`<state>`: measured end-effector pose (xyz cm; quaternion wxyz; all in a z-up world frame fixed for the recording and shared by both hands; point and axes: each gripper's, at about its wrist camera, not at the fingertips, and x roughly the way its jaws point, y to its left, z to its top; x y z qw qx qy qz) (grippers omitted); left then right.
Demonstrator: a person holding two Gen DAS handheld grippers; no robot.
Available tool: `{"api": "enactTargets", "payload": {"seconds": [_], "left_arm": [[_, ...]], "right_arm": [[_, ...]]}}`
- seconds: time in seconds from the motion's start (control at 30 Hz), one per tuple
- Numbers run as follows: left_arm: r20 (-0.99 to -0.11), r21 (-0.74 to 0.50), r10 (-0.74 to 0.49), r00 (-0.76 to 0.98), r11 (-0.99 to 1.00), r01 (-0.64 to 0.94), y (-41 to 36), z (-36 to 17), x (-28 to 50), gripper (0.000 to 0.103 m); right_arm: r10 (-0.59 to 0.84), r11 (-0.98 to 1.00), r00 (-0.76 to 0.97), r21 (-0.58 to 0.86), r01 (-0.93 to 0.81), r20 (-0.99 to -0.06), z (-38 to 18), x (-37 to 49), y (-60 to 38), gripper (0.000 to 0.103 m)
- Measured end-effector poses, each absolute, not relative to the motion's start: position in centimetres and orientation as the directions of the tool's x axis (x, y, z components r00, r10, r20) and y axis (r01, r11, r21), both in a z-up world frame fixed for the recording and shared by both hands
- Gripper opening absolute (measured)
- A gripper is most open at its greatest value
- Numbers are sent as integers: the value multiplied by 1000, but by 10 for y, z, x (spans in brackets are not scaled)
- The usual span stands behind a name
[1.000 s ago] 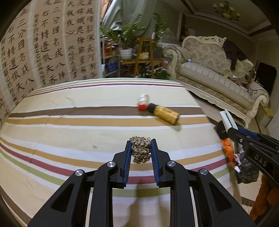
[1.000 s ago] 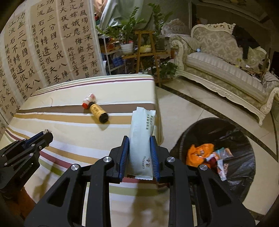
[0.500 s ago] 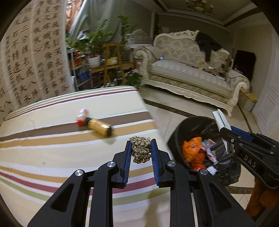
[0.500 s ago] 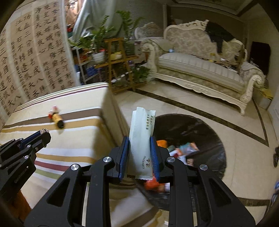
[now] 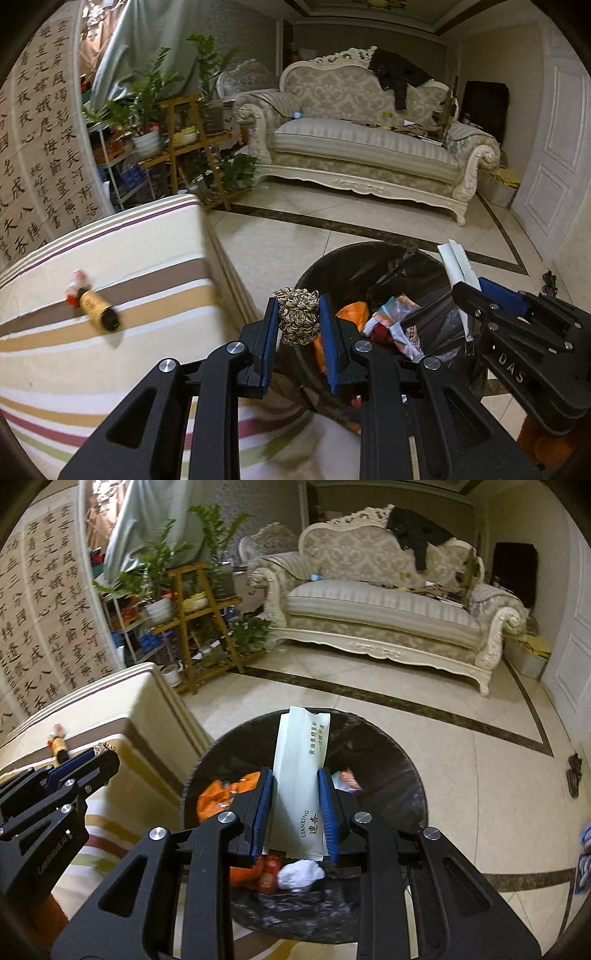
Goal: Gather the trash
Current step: 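Carry gold cluster and white packet over the bin and open both tools, then return to the table and grasp the gold-labelled bottle with the right tool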
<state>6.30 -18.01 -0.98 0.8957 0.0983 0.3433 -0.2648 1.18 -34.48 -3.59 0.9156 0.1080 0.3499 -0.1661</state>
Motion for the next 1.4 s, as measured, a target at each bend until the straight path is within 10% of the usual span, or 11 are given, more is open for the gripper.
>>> {"api": "enactTargets", "payload": {"seconds": [0.33, 0.8, 1.4], "left_arm": [[-687, 32, -383, 617, 833, 552, -216, -27, 73, 25], [-676, 21, -354, 646, 867, 498, -202, -22, 73, 71], [-664, 27, -276, 695, 920, 392, -143, -7, 76, 77]], "right_arm": [[-243, 898, 673, 100, 428, -699, -54, 15, -374, 29], [-254, 884, 670, 113, 453, -697, -57, 10, -381, 45], [-215, 917, 697, 103, 384, -684, -42, 22, -334, 58]]}}
